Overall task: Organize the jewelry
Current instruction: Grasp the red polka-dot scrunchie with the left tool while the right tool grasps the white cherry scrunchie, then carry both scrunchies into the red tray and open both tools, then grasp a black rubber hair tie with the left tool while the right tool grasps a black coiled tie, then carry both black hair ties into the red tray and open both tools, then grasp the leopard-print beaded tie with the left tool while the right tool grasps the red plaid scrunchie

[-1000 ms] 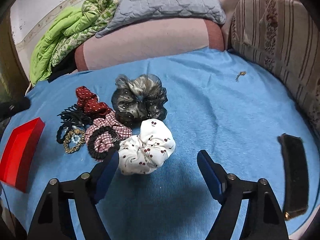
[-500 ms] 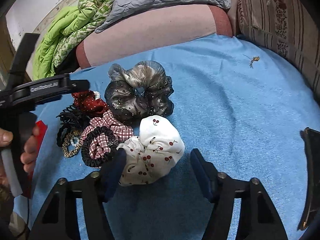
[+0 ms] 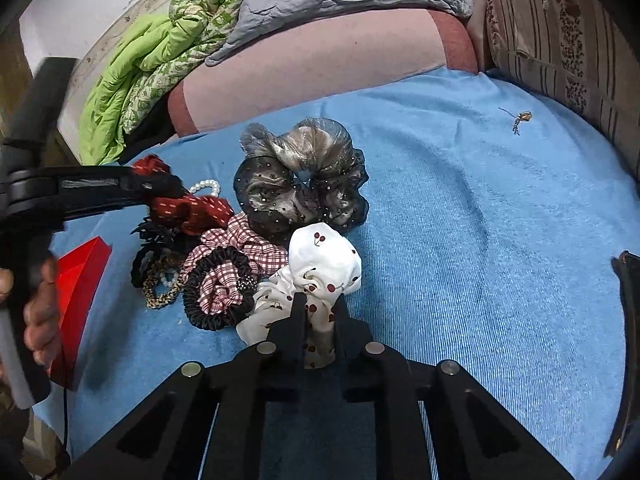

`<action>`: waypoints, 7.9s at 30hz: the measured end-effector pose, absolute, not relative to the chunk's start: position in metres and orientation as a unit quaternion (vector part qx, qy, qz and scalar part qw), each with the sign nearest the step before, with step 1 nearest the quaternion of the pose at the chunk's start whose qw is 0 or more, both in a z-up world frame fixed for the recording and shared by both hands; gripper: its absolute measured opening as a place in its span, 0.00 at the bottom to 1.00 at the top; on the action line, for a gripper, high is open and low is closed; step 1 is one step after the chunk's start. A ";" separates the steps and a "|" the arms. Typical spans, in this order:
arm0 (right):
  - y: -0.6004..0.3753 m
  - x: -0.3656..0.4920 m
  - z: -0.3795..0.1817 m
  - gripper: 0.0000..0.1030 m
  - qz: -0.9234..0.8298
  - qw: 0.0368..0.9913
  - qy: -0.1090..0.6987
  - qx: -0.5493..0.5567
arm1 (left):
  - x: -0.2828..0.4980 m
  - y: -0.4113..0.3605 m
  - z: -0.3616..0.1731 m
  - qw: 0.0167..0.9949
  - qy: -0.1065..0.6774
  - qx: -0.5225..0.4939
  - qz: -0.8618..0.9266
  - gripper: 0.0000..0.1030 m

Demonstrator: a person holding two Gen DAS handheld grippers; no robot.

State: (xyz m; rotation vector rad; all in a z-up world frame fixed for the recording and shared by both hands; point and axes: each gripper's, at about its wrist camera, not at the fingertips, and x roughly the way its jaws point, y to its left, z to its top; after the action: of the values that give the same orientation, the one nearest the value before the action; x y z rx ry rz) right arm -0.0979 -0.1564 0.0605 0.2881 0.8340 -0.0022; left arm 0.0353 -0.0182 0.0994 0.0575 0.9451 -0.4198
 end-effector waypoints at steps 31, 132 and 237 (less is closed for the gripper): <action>0.050 -0.061 0.138 0.12 0.191 0.895 0.399 0.062 | -0.030 0.277 0.123 0.912 0.407 -0.042 0.010 0.15; -0.118 -0.071 0.033 0.55 0.071 0.880 0.441 0.159 | 0.025 0.065 0.020 0.866 0.487 0.029 -0.106 0.06; -0.082 -0.107 0.085 0.52 0.108 0.889 0.434 0.100 | -0.098 0.128 0.107 0.898 0.438 0.001 -0.050 0.52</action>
State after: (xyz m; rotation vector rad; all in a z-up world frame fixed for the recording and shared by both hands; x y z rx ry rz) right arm -0.1073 -0.0822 0.0846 0.2086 0.9021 0.2243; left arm -0.0980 0.1281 0.1073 0.0028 0.9063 -0.1038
